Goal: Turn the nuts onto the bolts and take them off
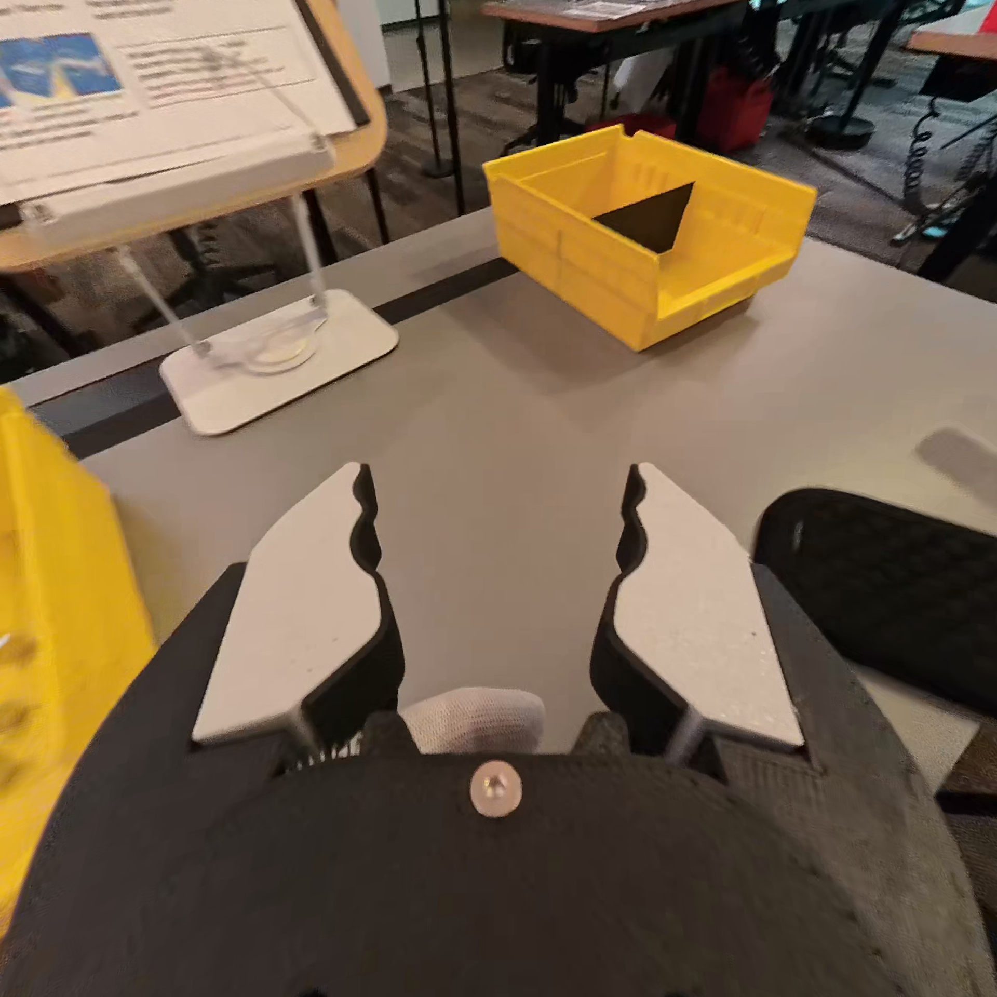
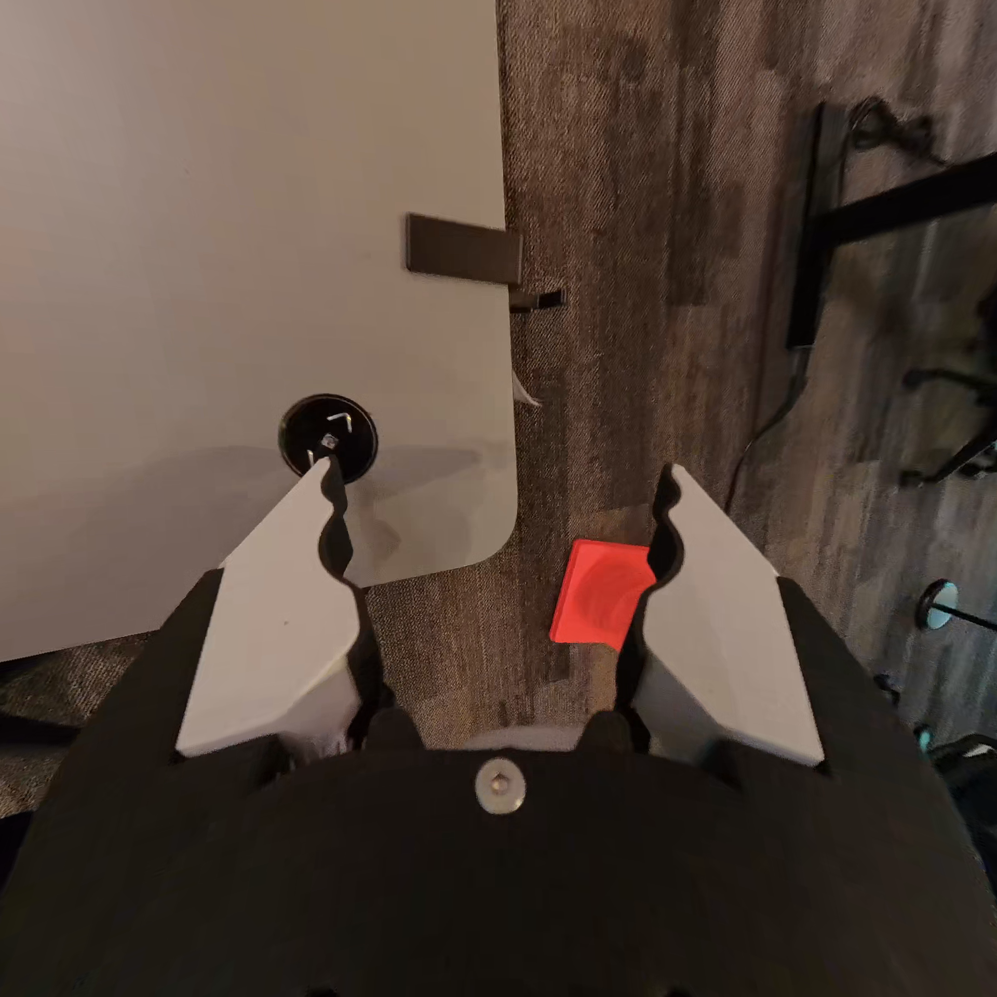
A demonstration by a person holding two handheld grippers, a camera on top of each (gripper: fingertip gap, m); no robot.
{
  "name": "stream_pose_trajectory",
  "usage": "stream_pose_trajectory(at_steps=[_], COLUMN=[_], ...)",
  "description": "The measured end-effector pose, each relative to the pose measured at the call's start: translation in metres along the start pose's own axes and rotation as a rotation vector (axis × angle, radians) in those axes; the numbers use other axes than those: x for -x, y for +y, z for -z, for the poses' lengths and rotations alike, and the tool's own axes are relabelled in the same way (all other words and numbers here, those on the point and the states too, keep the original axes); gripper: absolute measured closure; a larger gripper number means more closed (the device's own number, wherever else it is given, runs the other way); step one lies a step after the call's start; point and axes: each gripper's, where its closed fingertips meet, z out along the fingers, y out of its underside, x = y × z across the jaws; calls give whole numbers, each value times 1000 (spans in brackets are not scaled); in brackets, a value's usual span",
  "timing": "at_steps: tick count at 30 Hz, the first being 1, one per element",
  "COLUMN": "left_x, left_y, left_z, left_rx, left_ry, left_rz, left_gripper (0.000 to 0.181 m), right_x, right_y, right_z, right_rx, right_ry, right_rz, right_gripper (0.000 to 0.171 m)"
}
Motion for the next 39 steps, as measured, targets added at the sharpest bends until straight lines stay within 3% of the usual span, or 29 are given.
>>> stream_pose_trajectory(at_steps=[6, 16, 21, 34, 39], left_x=[39, 80, 97, 125, 112], left_y=[44, 71, 80, 132, 147], left_z=[68, 122, 136, 164, 148], left_rx=[43, 65, 71, 149, 201], left_ry=[-93, -188, -224, -254, -161], left_rz=[-3, 20, 10, 48, -18], left_gripper=[92, 86, 83, 74, 69], right_x=[11, 10, 17, 17, 14], right_y=[6, 11, 7, 1, 2], right_z=[-18, -18, -16, -9, -6], right_rx=[25, 128, 177, 233, 213], right_ry=[-108, -122, -138, -118, -137], right_rz=[-29, -12, 33, 102, 73], right_gripper=[54, 48, 63, 66, 63])
